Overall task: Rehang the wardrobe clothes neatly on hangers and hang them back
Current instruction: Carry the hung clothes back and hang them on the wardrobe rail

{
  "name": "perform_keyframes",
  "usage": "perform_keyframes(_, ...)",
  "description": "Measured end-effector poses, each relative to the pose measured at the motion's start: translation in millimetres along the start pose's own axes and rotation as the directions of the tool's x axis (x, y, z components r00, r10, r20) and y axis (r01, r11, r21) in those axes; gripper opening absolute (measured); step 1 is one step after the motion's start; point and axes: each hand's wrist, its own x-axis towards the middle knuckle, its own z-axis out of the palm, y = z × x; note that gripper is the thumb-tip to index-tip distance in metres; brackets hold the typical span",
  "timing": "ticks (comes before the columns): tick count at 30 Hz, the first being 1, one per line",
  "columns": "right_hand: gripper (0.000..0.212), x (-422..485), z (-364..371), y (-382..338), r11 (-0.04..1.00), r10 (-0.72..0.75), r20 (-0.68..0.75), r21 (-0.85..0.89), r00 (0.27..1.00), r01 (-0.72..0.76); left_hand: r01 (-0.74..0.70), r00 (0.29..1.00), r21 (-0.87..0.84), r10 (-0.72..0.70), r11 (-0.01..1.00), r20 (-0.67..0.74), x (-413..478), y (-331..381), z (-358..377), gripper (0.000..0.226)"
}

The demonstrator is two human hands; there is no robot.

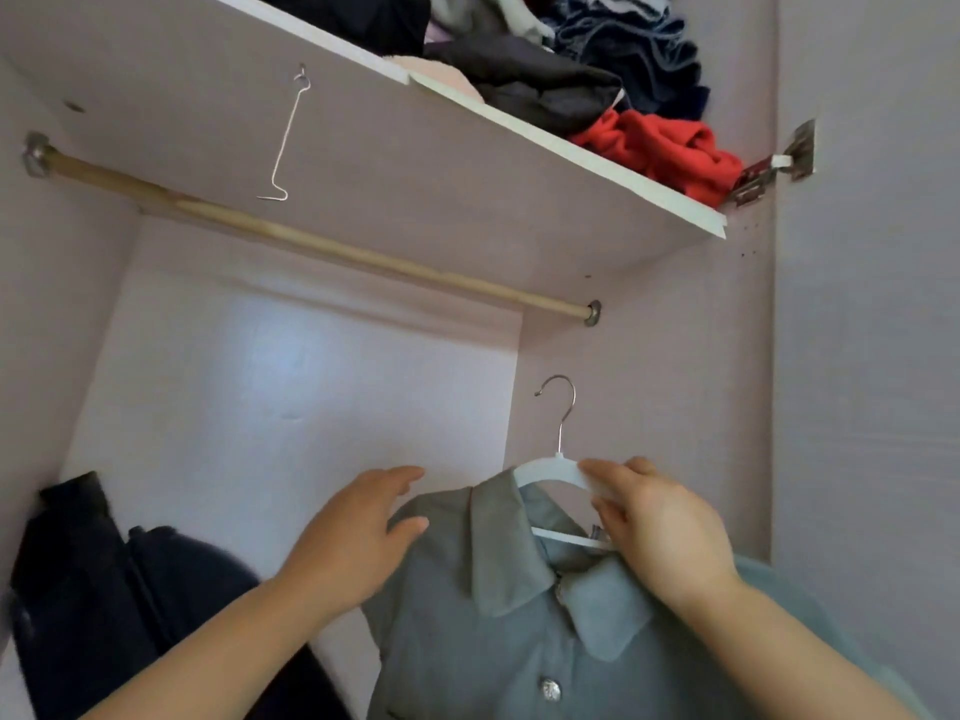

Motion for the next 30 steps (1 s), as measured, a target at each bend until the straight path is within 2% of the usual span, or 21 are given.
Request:
perform_keyframes(9, 0.028, 179.7, 37.6, 58.4, 0.999, 0.027, -0.15, -0.04, 0.988, -0.034, -0.001, 0.979, 0.199, 0.041, 0.98, -0.197, 140.7, -19.6, 20.2, 0.05)
perform_keyframes(15, 0.031, 254.1, 51.5, 75.7, 0.994, 0.061, -0.218, -0.072, 0.974, -0.078, -0.059, 0.973, 0.218, 0.105, 0.974, -0.207, 189.8, -36.3, 44.2, 0.049)
perform_keyframes(24, 0.031, 307.5, 73.6, 75.0, 0.982, 0.121, -0.242, -0.111, 0.963, -0.151, -0.07, 0.968, 0.215, 0.119, 0.974, -0.223, 228.7, -55.9, 67.7, 0.05)
perform_keyframes(30, 0.024, 295.4, 97.4, 81.4, 0.975, 0.125, -0.172, -0.161, 0.977, -0.153, -0.067, 0.973, 0.2, 0.108, 0.977, -0.202, 230.5, -68.4, 83.4, 0.05)
